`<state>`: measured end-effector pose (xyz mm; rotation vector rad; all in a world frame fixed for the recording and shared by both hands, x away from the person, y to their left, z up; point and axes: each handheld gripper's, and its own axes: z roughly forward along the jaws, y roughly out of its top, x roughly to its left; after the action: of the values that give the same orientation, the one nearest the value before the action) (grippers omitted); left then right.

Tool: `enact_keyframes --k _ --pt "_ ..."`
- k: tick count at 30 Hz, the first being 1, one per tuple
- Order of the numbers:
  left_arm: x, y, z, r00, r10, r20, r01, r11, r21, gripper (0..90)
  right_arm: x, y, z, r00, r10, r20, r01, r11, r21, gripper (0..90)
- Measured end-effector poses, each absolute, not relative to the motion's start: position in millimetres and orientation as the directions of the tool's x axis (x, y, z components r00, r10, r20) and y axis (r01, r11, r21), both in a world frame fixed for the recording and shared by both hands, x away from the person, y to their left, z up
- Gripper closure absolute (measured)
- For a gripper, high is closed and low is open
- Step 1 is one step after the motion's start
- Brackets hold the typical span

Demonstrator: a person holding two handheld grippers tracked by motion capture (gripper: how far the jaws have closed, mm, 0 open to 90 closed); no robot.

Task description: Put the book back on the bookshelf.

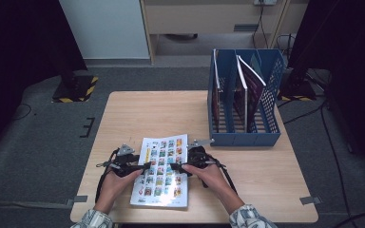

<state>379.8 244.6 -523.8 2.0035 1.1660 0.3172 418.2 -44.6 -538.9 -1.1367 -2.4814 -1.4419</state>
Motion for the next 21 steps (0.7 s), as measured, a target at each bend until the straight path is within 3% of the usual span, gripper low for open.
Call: enact_keyframes --k 4,13,21 --pt "380 245 -524 0.549 0.820 -0.164 0.625 -0.272 0.732 32.5 420 -46 -535 -0.726 0.562 0.396 0.622 0.291 0.727 29.7" --pt "380 246 -524 0.546 0.821 -0.165 0.630 -0.273 0.728 32.0 420 -31 -512 -0.764 0.520 0.381 0.594 0.337 0.731 27.7" --pt "380 246 -524 0.545 0.822 -0.169 0.631 -0.269 0.728 31.8 420 -20 -510 -0.759 0.541 0.362 0.601 0.369 0.709 27.6"
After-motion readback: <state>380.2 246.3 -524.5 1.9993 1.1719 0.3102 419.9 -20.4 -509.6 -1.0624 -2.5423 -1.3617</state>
